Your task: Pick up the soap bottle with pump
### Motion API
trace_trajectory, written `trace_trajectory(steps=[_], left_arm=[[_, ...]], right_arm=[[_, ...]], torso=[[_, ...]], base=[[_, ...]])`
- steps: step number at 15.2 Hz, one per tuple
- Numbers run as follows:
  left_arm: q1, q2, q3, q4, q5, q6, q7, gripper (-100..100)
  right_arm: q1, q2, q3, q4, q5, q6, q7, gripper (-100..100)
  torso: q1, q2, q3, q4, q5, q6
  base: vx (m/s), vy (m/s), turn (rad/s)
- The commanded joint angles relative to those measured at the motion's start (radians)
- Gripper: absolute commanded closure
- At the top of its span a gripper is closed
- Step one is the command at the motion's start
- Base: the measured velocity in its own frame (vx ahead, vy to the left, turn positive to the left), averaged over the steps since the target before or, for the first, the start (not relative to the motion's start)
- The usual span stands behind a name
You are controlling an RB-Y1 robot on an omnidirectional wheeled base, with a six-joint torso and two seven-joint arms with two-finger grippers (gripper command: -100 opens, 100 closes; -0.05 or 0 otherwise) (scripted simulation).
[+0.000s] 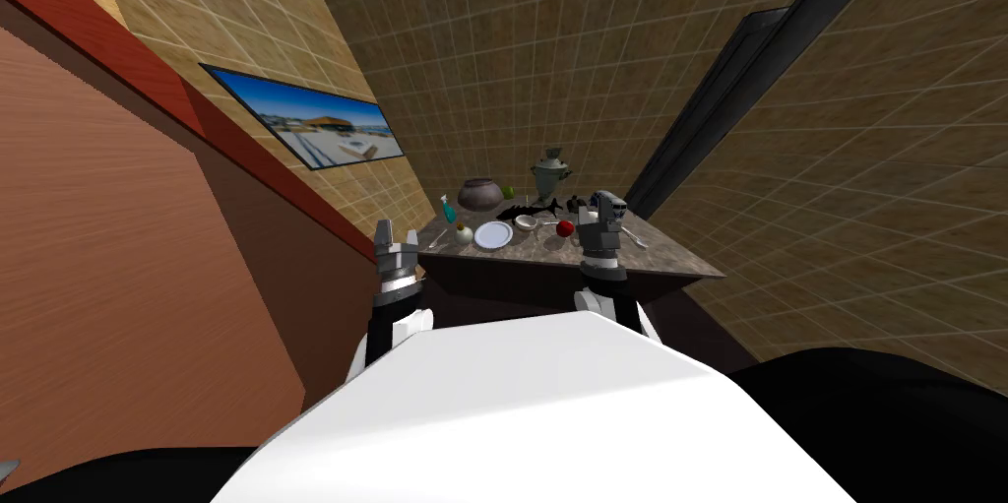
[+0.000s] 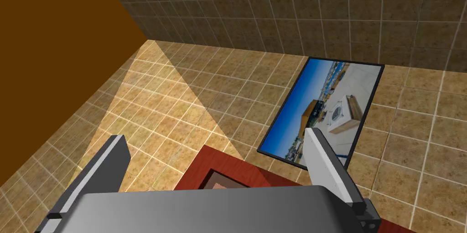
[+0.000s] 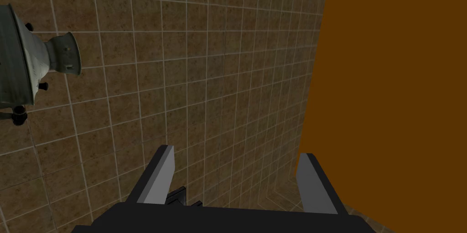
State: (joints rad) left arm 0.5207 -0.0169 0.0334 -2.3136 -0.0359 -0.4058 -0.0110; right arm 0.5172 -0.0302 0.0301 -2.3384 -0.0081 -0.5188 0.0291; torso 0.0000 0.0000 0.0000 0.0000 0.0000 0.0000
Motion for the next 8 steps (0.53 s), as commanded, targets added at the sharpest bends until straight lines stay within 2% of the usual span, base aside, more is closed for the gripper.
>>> trace_trajectory(steps=[1, 2, 4, 5, 7, 8], left_arm=[[-0.013, 0.044, 0.000, 0.010, 0.002, 0.016, 0.003, -100], [-0.013, 0.044, 0.000, 0.010, 0.002, 0.016, 0.003, -100], [-0.043, 0.098, -0.001, 0.033, 0.006, 0.052, 0.008, -100], [-0.043, 0.101, -0.001, 0.033, 0.006, 0.052, 0.008, -100], [-0.090, 0.149, -0.002, 0.068, 0.013, 0.103, 0.017, -100], [-0.090, 0.149, -0.002, 0.068, 0.013, 0.109, 0.017, -100]], right_arm=[[0.000, 0.000, 0.000, 0.000, 0.000, 0.000, 0.000, 0], [0.000, 0.000, 0.000, 0.000, 0.000, 0.000, 0.000, 0], [0.000, 0.000, 0.000, 0.000, 0.000, 0.000, 0.000, 0], [0.000, 0.000, 0.000, 0.000, 0.000, 0.000, 0.000, 0], [0.000, 0.000, 0.000, 0.000, 0.000, 0.000, 0.000, 0], [0.000, 0.000, 0.000, 0.000, 0.000, 0.000, 0.000, 0]], torso=[[0.000, 0.000, 0.000, 0.000, 0.000, 0.000], [0.000, 0.000, 0.000, 0.000, 0.000, 0.000], [0.000, 0.000, 0.000, 0.000, 0.000, 0.000], [0.000, 0.000, 0.000, 0.000, 0.000, 0.000], [0.000, 0.000, 0.000, 0.000, 0.000, 0.000], [0.001, 0.000, 0.000, 0.000, 0.000, 0.000]], base=[[-0.002, -0.001, -0.011], [-0.003, 0.000, -0.017], [-0.005, 0.000, -0.023], [-0.005, 0.001, -0.024], [-0.006, 0.002, -0.032], [-0.006, 0.002, -0.039]])
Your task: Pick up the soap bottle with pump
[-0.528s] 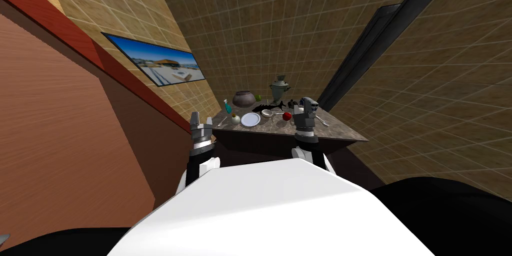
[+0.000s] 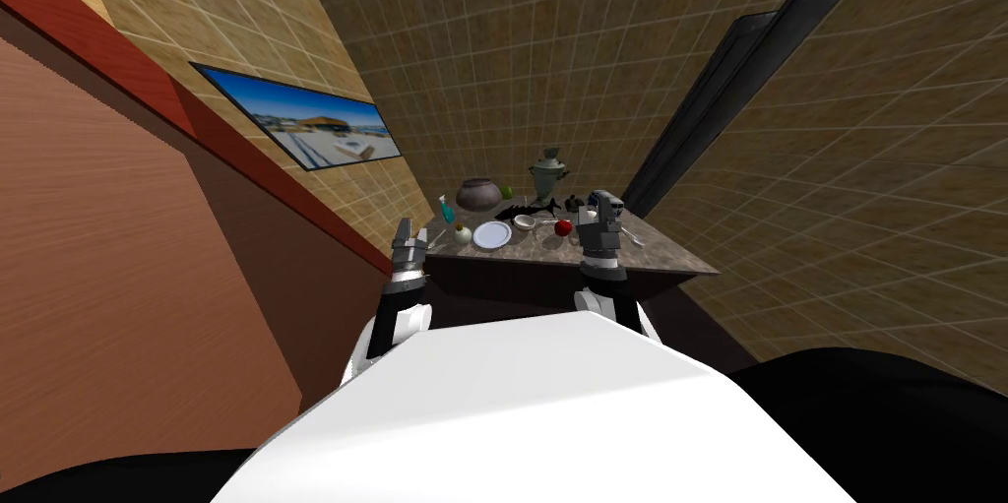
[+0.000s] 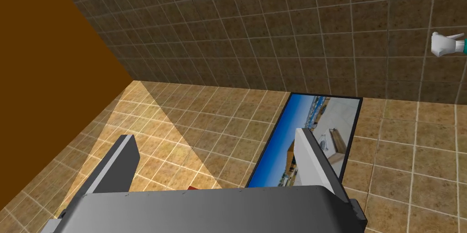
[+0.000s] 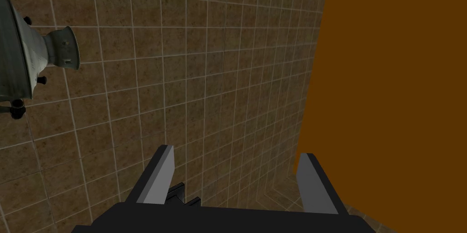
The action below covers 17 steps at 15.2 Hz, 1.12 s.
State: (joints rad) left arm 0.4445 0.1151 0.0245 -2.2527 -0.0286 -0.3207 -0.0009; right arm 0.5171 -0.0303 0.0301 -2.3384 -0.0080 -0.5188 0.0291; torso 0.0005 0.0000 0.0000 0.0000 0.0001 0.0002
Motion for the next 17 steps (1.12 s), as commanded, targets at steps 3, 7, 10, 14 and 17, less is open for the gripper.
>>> trace_trajectory(steps=[3, 7, 10, 14, 17], left_arm=[[-0.075, 0.055, 0.006, 0.053, 0.014, 0.087, 0.019, -100], [-0.144, 0.084, 0.005, 0.107, 0.024, 0.164, 0.033, -100], [-0.189, 0.096, 0.005, 0.138, 0.030, 0.220, 0.040, -100], [-0.234, 0.106, 0.005, 0.170, 0.036, 0.291, 0.048, -100], [-0.280, 0.115, 0.005, 0.204, 0.042, 0.347, 0.056, -100]], right_arm=[[0.000, 0.000, 0.000, 0.000, 0.000, 0.000, 0.000, 0], [0.000, 0.000, 0.000, 0.000, 0.000, 0.000, 0.000, 0], [0.000, 0.000, 0.000, 0.000, 0.000, 0.000, 0.000, 0], [0.000, 0.000, 0.000, 0.000, 0.000, 0.000, 0.000, 0], [0.000, 0.000, 0.000, 0.000, 0.000, 0.000, 0.000, 0]], torso=[[0.000, 0.000, 0.000, 0.000, 0.000, 0.000], [0.000, 0.000, 0.000, 0.000, 0.000, 0.000], [0.000, -0.001, 0.000, 0.000, 0.000, 0.000], [0.000, -0.001, 0.000, 0.000, 0.000, 0.000], [0.000, -0.001, -0.001, 0.000, 0.000, 0.000]], base=[[-0.005, 0.003, -0.036], [-0.002, 0.003, -0.040], [0.000, 0.004, -0.029], [0.001, 0.004, -0.036], [0.002, 0.006, -0.044]])
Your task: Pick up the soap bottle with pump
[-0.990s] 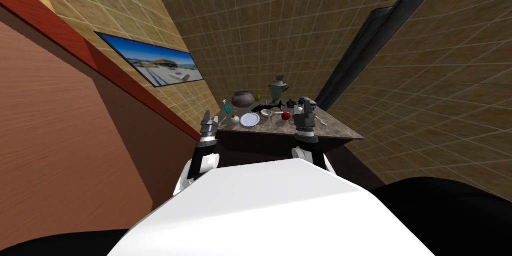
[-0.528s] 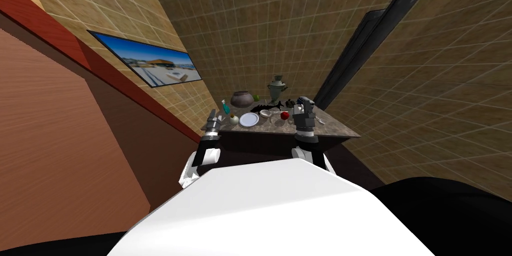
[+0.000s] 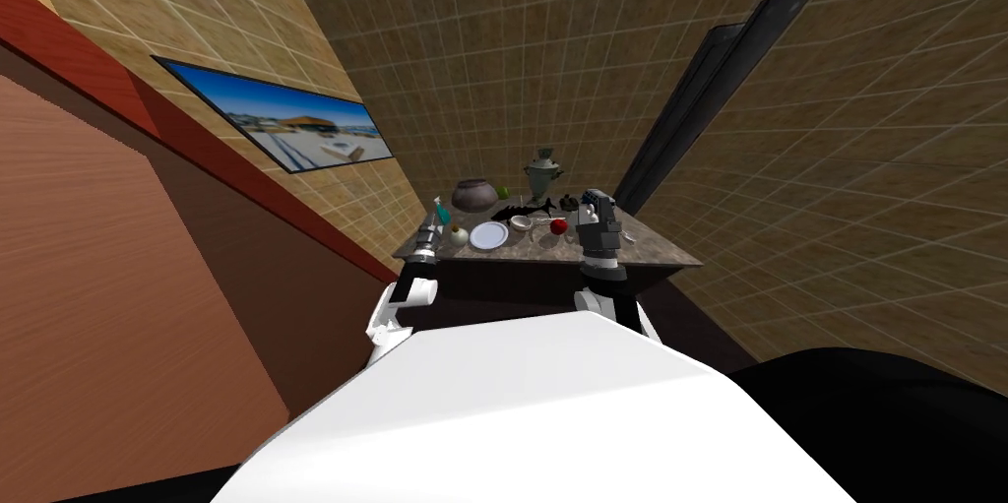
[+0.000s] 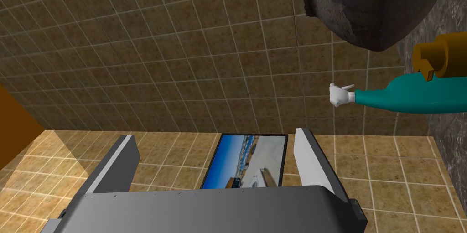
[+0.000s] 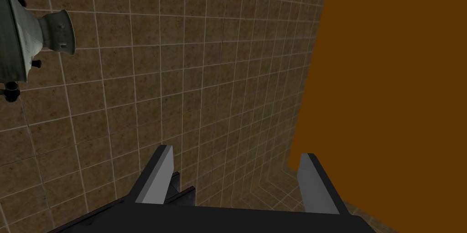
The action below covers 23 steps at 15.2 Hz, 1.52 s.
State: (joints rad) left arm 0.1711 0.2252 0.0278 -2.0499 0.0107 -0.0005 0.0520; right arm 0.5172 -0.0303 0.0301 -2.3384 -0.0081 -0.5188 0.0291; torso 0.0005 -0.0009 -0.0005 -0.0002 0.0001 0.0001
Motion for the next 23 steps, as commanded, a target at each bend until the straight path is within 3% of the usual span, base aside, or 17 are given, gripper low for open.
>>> trace_trajectory(steps=[1, 3, 4, 6, 7, 10, 11, 13, 14, 17, 18, 20, 21, 23], left_arm=[[-0.050, 0.011, 0.001, 0.036, 0.009, 0.050, 0.012, -100], [-0.055, 0.011, 0.001, 0.036, 0.009, 0.086, 0.012, -100], [-0.097, 0.017, 0.002, 0.072, 0.016, 0.114, 0.021, -100], [-0.104, 0.017, 0.002, 0.072, 0.016, 0.147, 0.021, -100], [-0.145, 0.021, 0.002, 0.109, 0.023, 0.171, 0.030, -100], [-0.155, 0.021, 0.002, 0.109, 0.023, 0.211, 0.030, -100], [-0.204, 0.023, 0.003, 0.148, 0.030, 0.247, 0.039, -100], [-0.207, 0.023, 0.003, 0.148, 0.030, 0.276, 0.039, -100], [-0.254, 0.025, 0.004, 0.187, 0.037, 0.302, 0.048, -100], [-0.260, 0.025, 0.004, 0.187, 0.037, 0.343, 0.048, -100], [-0.308, 0.026, 0.005, 0.226, 0.044, 0.382, 0.057, -100], [-0.314, 0.026, 0.005, 0.226, 0.044, 0.412, 0.057, -100], [-0.356, 0.026, 0.007, 0.266, 0.050, 0.442, 0.067, -100], [-0.368, 0.026, 0.007, 0.266, 0.050, 0.481, 0.067, -100]], right_arm=[[0.000, 0.000, 0.000, 0.000, 0.000, 0.000, 0.000, 0], [0.000, 0.000, 0.000, 0.000, 0.000, 0.000, 0.000, 0], [0.000, 0.000, 0.000, 0.000, 0.000, 0.000, 0.000, 0], [0.000, 0.000, 0.000, 0.000, 0.000, 0.000, 0.000, 0], [0.000, 0.000, 0.000, 0.000, 0.000, 0.000, 0.000, 0], [0.000, 0.000, 0.000, 0.000, 0.000, 0.000, 0.000, 0], [0.000, 0.000, 0.000, 0.000, 0.000, 0.000, 0.000, 0], [0.000, 0.000, 0.000, 0.000, 0.000, 0.000, 0.000, 0], [0.000, 0.000, 0.000, 0.000, 0.000, 0.000, 0.000, 0], [0.000, 0.000, 0.000, 0.000, 0.000, 0.000, 0.000, 0], [0.000, 0.000, 0.000, 0.000, 0.000, 0.000, 0.000, 0], [0.000, 0.000, 0.000, 0.000, 0.000, 0.000, 0.000, 0], [0.000, 0.000, 0.000, 0.000, 0.000, 0.000, 0.000, 0], [0.000, 0.000, 0.000, 0.000, 0.000, 0.000, 0.000, 0]], torso=[[0.000, 0.000, 0.000, 0.000, 0.000, 0.000], [0.000, 0.000, 0.000, 0.000, 0.000, 0.000], [0.000, 0.000, 0.000, 0.000, 0.000, 0.000], [0.000, 0.000, 0.000, 0.000, 0.000, 0.000], [0.000, 0.000, 0.000, 0.000, 0.000, 0.000], [0.000, 0.000, 0.000, 0.000, 0.000, 0.000], [0.000, 0.000, 0.000, 0.000, 0.000, 0.000], [0.000, 0.000, 0.000, 0.000, 0.000, 0.000], [0.000, 0.000, 0.000, 0.000, 0.000, 0.000], [0.000, 0.000, 0.000, 0.000, 0.000, 0.000], [0.000, 0.000, 0.000, 0.000, 0.000, 0.000], [0.000, 0.000, 0.000, 0.000, 0.000, 0.000], [0.000, 0.000, 0.000, 0.000, 0.000, 0.000], [0.001, 0.000, 0.000, 0.000, 0.000, 0.000]], base=[[0.002, 0.006, -0.037], [0.002, 0.006, -0.036], [0.003, 0.007, -0.045], [0.004, 0.008, -0.035], [0.004, 0.008, -0.046], [0.003, 0.006, -0.027], [0.002, 0.006, -0.031], [0.004, 0.009, -0.044], [0.005, 0.012, -0.051], [0.005, 0.011, -0.024], [0.006, 0.011, -0.024], [0.006, 0.014, -0.046], [0.006, 0.017, -0.041], [0.006, 0.018, -0.042]])
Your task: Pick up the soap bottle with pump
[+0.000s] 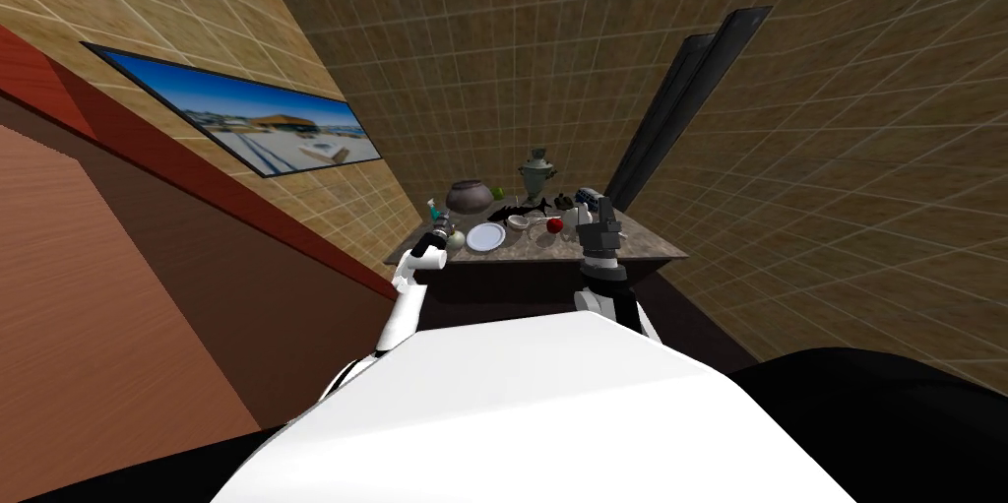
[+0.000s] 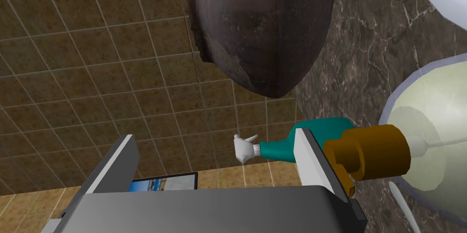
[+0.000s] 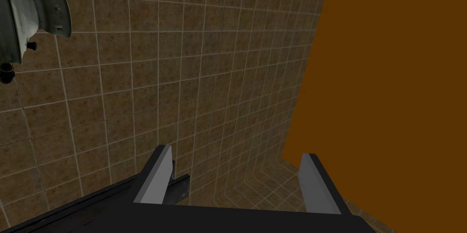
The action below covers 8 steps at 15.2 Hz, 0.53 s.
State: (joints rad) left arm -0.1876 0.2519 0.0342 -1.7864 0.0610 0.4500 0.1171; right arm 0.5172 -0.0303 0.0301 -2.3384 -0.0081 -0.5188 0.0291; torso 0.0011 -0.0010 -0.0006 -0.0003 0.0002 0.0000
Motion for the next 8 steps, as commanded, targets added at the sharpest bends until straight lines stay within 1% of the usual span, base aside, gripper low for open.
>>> trace_trajectory(steps=[1, 2, 4, 5, 6, 7, 8], left_arm=[[-0.009, -0.001, 0.000, 0.003, 0.000, 0.032, 0.002, -100], [-0.055, -0.002, 0.002, 0.043, 0.007, 0.064, 0.011, -100], [-0.063, -0.002, 0.002, 0.043, 0.007, 0.103, 0.011, -100], [-0.099, -0.004, 0.005, 0.081, 0.014, 0.127, 0.020, -100], [-0.116, -0.004, 0.005, 0.084, 0.014, 0.149, 0.020, -100], [-0.116, -0.004, 0.005, 0.084, 0.014, 0.172, 0.020, -100], [-0.116, -0.004, 0.005, 0.084, 0.014, 0.174, 0.020, -100]], right_arm=[[0.000, 0.000, 0.000, 0.000, 0.000, 0.000, 0.000, 0], [0.000, 0.000, 0.000, 0.000, 0.000, 0.000, 0.000, 0], [0.000, 0.000, 0.000, 0.000, 0.000, 0.000, 0.000, 0], [0.000, 0.000, 0.000, 0.000, 0.000, 0.000, 0.000, 0], [0.000, 0.000, 0.000, 0.000, 0.000, 0.000, 0.000, 0], [0.000, 0.000, 0.000, 0.000, 0.000, 0.000, 0.000, 0], [0.000, 0.000, 0.000, 0.000, 0.000, 0.000, 0.000, 0]], torso=[[0.000, 0.000, 0.000, 0.000, 0.000, 0.000], [0.000, 0.000, 0.000, 0.000, 0.000, 0.000], [0.000, 0.000, 0.000, 0.000, 0.000, 0.000], [0.000, 0.000, 0.000, 0.000, 0.000, 0.000], [0.000, 0.000, 0.000, 0.000, 0.000, 0.000], [0.000, 0.000, 0.000, 0.000, 0.000, 0.000], [0.000, 0.000, 0.000, 0.000, 0.000, 0.000]], base=[[0.004, 0.011, -0.003], [0.006, 0.014, -0.033], [0.005, 0.020, -0.041], [0.005, 0.020, -0.041], [0.008, 0.027, -0.048], [0.008, 0.026, -0.021], [0.006, 0.016, 0.000]])
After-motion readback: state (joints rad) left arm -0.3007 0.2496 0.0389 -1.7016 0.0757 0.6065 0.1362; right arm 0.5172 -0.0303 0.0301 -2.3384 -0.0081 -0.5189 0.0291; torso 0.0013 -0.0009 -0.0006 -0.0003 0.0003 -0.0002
